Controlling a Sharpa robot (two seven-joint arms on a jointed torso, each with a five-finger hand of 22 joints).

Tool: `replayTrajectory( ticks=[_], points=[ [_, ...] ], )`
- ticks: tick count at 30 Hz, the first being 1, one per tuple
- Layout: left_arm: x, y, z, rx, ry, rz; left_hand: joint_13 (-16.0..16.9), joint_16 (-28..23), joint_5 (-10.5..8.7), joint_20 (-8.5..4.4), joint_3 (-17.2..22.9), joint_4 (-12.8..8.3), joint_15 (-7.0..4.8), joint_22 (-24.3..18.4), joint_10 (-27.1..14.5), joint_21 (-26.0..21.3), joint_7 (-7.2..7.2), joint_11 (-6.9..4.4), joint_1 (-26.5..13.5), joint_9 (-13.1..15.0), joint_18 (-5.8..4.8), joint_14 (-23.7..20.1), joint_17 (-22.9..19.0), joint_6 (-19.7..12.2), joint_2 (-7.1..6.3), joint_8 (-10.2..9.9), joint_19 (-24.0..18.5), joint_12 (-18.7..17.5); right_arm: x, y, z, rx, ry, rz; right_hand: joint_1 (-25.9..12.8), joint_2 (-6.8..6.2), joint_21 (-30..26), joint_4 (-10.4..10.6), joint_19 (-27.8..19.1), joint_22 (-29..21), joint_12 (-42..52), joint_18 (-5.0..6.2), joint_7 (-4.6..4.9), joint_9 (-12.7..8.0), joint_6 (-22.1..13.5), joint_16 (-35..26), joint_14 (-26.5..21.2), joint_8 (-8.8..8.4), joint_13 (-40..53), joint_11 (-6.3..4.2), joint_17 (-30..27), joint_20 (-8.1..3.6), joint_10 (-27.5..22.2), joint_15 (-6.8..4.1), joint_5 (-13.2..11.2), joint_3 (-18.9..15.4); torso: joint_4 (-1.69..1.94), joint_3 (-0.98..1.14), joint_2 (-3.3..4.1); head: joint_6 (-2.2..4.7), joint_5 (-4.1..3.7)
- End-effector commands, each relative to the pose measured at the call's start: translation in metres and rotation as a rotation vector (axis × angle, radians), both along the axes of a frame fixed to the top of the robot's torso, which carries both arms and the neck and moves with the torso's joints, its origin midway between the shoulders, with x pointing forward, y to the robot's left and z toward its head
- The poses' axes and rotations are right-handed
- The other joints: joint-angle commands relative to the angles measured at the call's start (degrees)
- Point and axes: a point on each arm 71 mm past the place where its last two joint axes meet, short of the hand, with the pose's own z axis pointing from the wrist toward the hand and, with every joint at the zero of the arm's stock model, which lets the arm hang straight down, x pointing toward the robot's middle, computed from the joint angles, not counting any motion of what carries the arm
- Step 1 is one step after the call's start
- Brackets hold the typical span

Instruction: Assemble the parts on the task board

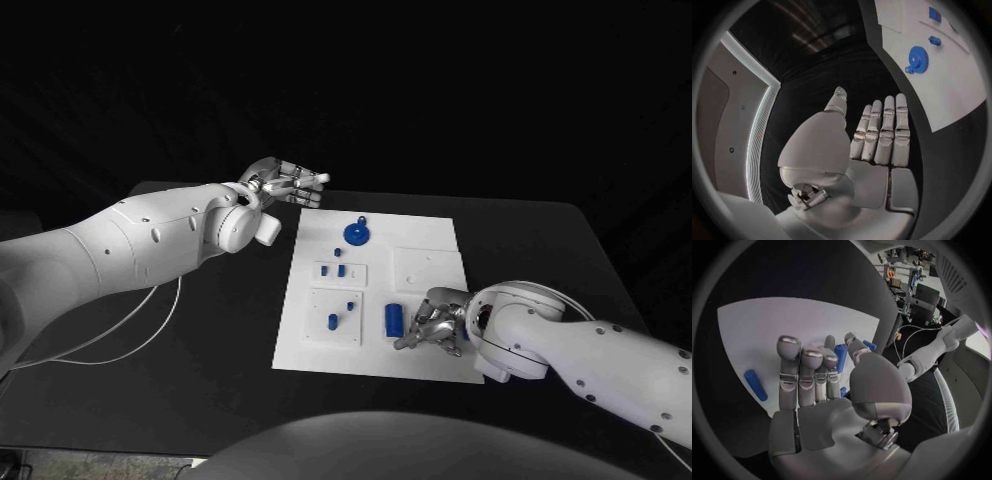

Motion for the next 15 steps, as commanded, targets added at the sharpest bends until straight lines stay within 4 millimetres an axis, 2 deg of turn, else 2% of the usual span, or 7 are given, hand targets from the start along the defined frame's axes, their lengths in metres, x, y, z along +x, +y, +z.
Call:
replayTrajectory(
  ticks=[1, 6, 10, 15],
  points=[
    [0.000, -0.001, 0.000, -0.010, 0.005, -0.013, 0.05, -0.26, 0.11, 0.18, -0.03, -0.35, -0.07, -0.06, -0.35, -0.34, 0.03, 0.11, 0.12, 0.07, 0.14, -0.50, -0.04, -0.09, 0.52, -0.10, -0.40, 0.04, -0.004, 0.002, 0.001, 0.027, 0.005, 0.054, 1.12, -0.51, 0.28, 1.60, 2.81, 0.22, 0.50, -0.57, 0.09, 0.88, 0.27, 0.31, 0.10, -0.03, 0.24, 0.12, 0.15, -0.32, 0.19, -0.18, -0.05, -0.75, -0.04, -0.01, 0.01, 0.00, -0.20],
    [0.000, 0.000, 0.000, -0.009, 0.004, -0.016, 0.05, -0.27, 0.11, 0.19, -0.03, -0.33, -0.06, -0.07, -0.28, -0.35, 0.03, 0.09, 0.11, 0.07, 0.13, -0.54, -0.05, -0.08, 0.48, -0.09, -0.42, 0.05, -0.008, -0.006, 0.004, 0.053, 0.009, 0.071, 1.92, -0.69, 0.24, 2.68, 2.85, 0.29, 0.58, -0.57, 0.13, 1.66, 0.12, 0.18, 0.08, -0.03, 0.18, 0.20, 0.07, -0.25, 0.12, -0.15, -1.69, -0.81, -0.01, 0.03, -0.02, 0.00, -0.66],
    [0.000, 0.002, 0.000, -0.006, 0.000, -0.015, 0.05, -0.28, 0.11, 0.22, -0.04, -0.33, 0.00, -0.08, -0.13, -0.37, 0.02, 0.07, 0.09, 0.08, 0.13, -0.75, -0.10, -0.09, 0.50, -0.09, -0.49, 0.04, -0.006, -0.022, 0.008, 0.054, 0.004, 0.060, 2.04, -0.31, 0.17, 3.08, 2.82, 0.28, 0.42, -0.48, 0.17, 1.84, -0.01, 0.11, 0.06, -0.06, 0.06, 0.14, 0.02, -0.34, 0.01, -0.20, -1.44, -1.49, -0.14, 0.00, -0.10, 0.00, -0.64],
    [0.000, 0.003, 0.002, -0.008, -0.020, -0.010, 0.05, -0.25, 0.17, 0.15, -0.11, -0.48, -0.14, -0.04, 0.33, -0.29, -0.12, -0.08, 0.15, 0.09, 0.16, -0.36, -0.08, 0.31, 0.73, -0.06, -0.34, 0.04, 0.004, -0.046, 0.020, 0.073, -0.040, 0.025, 2.41, 0.83, 0.14, 3.09, 2.82, 0.30, -0.01, -0.45, 0.49, 0.93, -1.18, 0.02, 0.07, -0.14, -0.23, 0.30, -0.05, -0.25, -0.20, -0.10, -1.39, -1.23, -0.09, 0.02, -0.16, 0.00, -0.69]
  ],
)
